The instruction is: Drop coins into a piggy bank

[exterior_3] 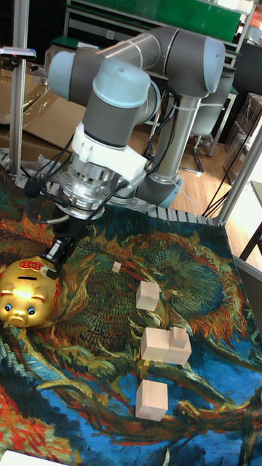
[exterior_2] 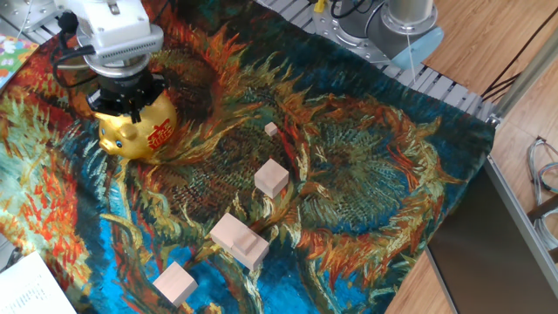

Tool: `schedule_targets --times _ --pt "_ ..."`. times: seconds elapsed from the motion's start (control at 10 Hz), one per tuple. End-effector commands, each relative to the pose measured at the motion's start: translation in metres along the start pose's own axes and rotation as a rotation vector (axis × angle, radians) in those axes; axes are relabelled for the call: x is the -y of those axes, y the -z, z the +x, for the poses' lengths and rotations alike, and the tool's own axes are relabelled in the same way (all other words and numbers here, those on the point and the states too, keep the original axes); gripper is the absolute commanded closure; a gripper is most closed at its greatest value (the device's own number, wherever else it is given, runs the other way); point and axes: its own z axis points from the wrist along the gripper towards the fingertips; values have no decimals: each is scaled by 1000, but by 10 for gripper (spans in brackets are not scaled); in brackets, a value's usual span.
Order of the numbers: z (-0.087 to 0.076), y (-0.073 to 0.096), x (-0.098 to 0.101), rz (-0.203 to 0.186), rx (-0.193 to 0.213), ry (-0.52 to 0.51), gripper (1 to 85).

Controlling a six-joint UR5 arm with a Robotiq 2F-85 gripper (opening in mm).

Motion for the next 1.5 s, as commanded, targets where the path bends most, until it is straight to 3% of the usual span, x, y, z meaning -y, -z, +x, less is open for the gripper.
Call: schedule_targets --times 0.0,0.3,0.7,0.9,1.0,1.4 --pt "-1 0 5 16 31 8 843" --pt "-6 1 10 38 61 66 843" --pt "17 -3 14 62 26 150 843" --pt "8 -3 4 28 64 136 843" --pt "9 -3 8 41 61 141 843" --pt "17 -7 1 32 67 168 843"
